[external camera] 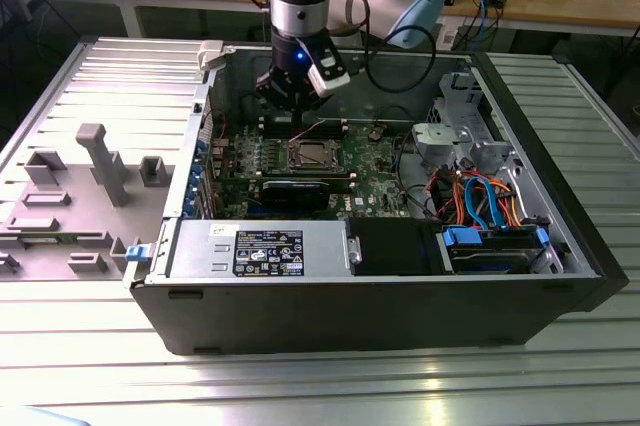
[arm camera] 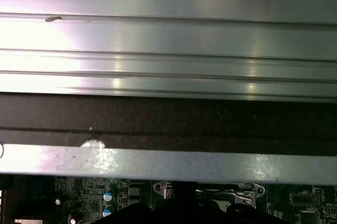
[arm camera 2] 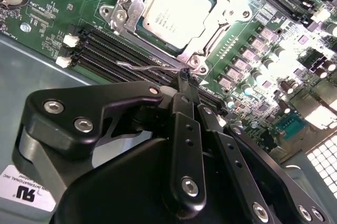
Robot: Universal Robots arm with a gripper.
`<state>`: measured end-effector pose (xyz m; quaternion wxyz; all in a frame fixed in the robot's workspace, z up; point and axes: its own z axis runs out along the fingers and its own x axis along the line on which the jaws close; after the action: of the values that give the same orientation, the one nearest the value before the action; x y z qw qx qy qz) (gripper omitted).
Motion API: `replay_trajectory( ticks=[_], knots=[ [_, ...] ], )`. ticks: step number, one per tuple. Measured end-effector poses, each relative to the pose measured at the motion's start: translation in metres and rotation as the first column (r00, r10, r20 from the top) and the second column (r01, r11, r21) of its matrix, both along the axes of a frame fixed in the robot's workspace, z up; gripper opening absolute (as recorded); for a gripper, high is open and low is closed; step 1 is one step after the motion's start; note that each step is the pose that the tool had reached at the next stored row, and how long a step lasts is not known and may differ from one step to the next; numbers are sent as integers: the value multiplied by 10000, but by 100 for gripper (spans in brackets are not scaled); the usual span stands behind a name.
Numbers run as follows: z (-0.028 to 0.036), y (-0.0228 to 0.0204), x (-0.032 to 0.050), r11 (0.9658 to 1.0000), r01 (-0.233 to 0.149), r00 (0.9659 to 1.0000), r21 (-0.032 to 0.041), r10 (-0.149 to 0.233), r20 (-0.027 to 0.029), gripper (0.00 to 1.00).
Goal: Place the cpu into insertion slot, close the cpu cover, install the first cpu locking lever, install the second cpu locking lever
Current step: 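Install the first cpu locking lever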
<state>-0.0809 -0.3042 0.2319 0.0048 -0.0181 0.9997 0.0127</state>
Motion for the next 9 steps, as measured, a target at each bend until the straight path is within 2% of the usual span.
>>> replay_trajectory(
  ticks=[9],
  knots=[
    [-48, 0, 0, 10000, 0, 10000, -2, 0, 0, 11]
  ],
)
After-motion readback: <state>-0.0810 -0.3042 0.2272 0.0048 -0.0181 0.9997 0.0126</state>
